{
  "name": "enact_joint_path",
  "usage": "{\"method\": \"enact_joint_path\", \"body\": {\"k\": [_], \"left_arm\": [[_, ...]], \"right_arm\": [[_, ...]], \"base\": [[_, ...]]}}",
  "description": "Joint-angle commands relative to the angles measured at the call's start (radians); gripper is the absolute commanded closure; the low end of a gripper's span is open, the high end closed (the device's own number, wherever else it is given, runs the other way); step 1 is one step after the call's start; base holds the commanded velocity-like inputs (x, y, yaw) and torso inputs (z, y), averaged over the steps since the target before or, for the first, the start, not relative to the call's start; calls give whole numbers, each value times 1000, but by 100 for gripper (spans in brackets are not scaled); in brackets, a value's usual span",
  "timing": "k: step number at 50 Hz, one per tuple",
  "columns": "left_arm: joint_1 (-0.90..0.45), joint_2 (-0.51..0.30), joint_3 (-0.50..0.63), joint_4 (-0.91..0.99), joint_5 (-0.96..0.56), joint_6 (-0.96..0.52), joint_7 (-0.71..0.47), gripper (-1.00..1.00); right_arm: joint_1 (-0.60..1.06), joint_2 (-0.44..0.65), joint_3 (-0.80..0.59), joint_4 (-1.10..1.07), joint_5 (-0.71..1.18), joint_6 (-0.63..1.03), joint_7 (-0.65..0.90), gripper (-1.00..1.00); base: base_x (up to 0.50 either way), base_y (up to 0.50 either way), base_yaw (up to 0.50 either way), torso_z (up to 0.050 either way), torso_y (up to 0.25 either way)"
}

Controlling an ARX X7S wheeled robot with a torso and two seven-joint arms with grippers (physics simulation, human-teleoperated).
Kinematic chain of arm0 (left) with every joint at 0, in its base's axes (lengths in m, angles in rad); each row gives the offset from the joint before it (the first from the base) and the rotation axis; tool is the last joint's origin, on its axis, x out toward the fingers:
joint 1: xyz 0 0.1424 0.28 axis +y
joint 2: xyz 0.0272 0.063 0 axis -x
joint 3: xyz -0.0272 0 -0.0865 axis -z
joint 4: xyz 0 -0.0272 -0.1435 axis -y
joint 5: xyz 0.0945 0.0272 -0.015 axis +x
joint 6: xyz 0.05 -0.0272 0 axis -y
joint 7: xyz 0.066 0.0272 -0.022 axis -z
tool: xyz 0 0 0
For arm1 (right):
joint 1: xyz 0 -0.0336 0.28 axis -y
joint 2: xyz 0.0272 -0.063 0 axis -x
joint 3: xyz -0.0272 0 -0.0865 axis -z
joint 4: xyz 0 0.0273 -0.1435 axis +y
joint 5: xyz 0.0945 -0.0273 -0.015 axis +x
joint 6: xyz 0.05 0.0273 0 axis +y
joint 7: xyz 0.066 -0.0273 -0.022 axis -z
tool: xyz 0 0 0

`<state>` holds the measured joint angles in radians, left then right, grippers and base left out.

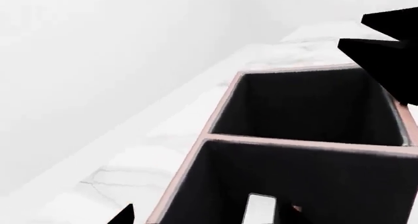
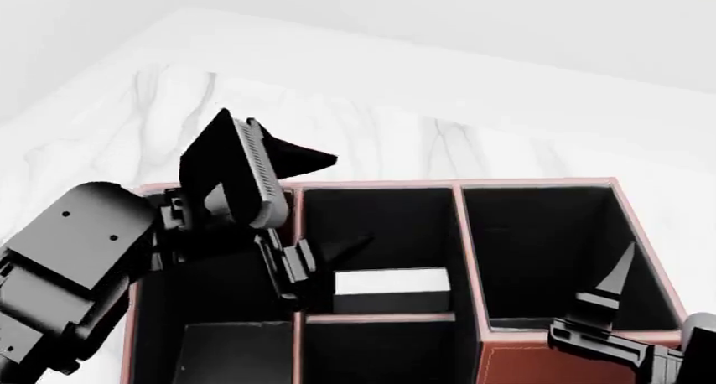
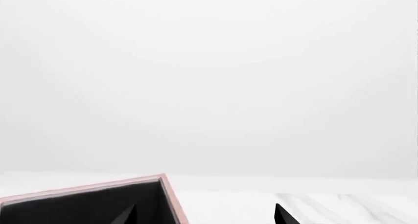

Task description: Pick up the book and place it in the front compartment of the caddy.

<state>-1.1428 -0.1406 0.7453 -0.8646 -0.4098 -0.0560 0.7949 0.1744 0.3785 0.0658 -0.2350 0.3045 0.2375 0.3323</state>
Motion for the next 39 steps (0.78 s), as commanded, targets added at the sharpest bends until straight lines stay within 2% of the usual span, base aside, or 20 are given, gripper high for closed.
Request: {"method": "enact_joint_path", "body": {"k": [1, 3, 5, 7, 8, 9, 12, 14, 18, 19, 23, 32, 39], "left_arm": [[262, -249, -149, 847, -156, -325, -403, -100], [328, -281, -203, 982, -197, -345, -497, -100], [417, -314, -252, 1125, -188, -360, -647, -100], [492, -339, -285, 1220, -203, -353, -709, -100], [529, -341, -297, 1250, -163, -313, -751, -100], [598, -351, -338, 1314, -193, -292, -796, -100], [690, -355, -342, 1360, -73, -176, -848, -100], [764, -346, -396, 1413, -44, -111, -923, -100], [887, -343, -453, 1470, 15, 15, -982, -100], [928, -343, -494, 1494, -33, 25, -1011, -100], [1027, -321, -593, 1514, -59, 134, -1063, -100], [1175, -274, -734, 1571, -10, 352, -1102, -100], [1230, -225, -829, 1595, 20, 482, -1135, -100]], "right_arm": [[-27, 17, 29, -72, 23, 44, 20, -100], [-32, 22, 30, -98, 18, 42, 25, -100], [-44, 26, 33, -134, 7, 29, 32, -100], [-52, 25, 31, -157, -6, 12, 37, -100], [-56, 25, 26, -162, -20, 0, 40, -100], [-67, 24, 12, -175, -51, -33, 43, -100], [-93, 12, 3, -187, -102, -106, 60, -100], [-119, 10, 7, -220, -137, -154, 76, -100], [-148, 1, 26, -241, -125, -185, 83, -100], [-156, -4, 33, -254, -131, -201, 93, -100], [-185, -21, 56, -293, -134, -247, 115, -100], [-216, -70, 138, -366, -135, -344, 192, -100], [-251, -93, 165, -405, -141, -411, 212, -100]], "base": [[0, 0, 0, 0, 0], [0, 0, 0, 0, 0], [0, 0, 0, 0, 0], [0, 0, 0, 0, 0], [0, 0, 0, 0, 0], [0, 0, 0, 0, 0], [0, 0, 0, 0, 0], [0, 0, 0, 0, 0], [0, 0, 0, 0, 0], [0, 0, 0, 0, 0], [0, 0, 0, 0, 0], [0, 0, 0, 0, 0], [0, 0, 0, 0, 0]]}}
